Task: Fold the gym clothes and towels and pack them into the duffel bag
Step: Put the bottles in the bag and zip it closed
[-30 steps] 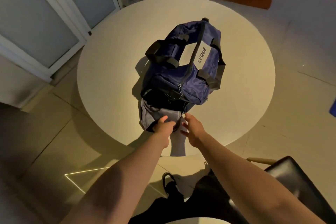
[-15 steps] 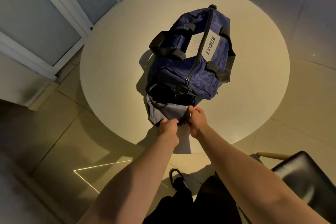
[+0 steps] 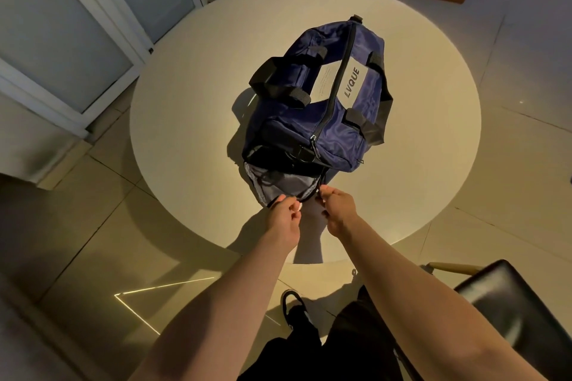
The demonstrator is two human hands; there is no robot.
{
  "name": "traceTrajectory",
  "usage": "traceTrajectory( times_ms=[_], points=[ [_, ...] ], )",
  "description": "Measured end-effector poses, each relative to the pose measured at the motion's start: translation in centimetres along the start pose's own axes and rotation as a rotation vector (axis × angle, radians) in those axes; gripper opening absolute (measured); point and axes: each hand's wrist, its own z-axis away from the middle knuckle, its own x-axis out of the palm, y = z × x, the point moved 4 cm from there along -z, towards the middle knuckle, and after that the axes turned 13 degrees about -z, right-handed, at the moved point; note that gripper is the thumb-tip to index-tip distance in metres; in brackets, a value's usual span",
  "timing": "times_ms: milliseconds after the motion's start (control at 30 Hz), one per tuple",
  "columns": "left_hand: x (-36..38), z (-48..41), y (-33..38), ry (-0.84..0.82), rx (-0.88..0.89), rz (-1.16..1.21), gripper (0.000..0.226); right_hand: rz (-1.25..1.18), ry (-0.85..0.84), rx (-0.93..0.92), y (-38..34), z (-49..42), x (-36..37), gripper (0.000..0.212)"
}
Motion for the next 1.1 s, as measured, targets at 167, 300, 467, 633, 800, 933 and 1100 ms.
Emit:
traceTrajectory(
  times_ms=[167, 300, 467, 633, 800, 933, 1100],
  points=[
    [-0.8, 2.3, 3.5, 0.199, 0.270, -0.023, 0.038, 0.018, 0.011, -0.032, -1.3, 1.2, -0.5, 0.018],
    [-0.5, 4.6, 6.5, 0.209, 0.672, -0.292, 0.037, -0.011, 0.006, -0.049, -2.4, 2.1, -0.4, 0.016],
    [1.7, 4.5, 8.1, 0.128, 0.936, -0.751, 0.022, 0.014, -0.054, -0.131, -4.8, 3.8, -0.3, 0.010],
    [3.9, 4.7, 9.5, 0.134, 0.998, -1.094, 0.054, 0.094, -0.122, -0.229, -7.1, 4.5, -0.2, 0.014],
    [5.7, 4.5, 10.7, 0.155, 0.898, -1.323, 0.070, 0.150, -0.159, -0.224, -8.2, 4.7, 0.1, 0.015],
    [5.7, 3.9, 11.6, 0.178, 0.840, -1.348, 0.073, 0.116, -0.143, -0.065, -7.9, 4.5, -0.7, 0.013],
    [5.7, 3.9, 11.4, 0.120, 0.899, -1.404, 0.075, 0.043, -0.141, -0.022, -8.6, 5.1, -0.5, 0.007]
  ],
)
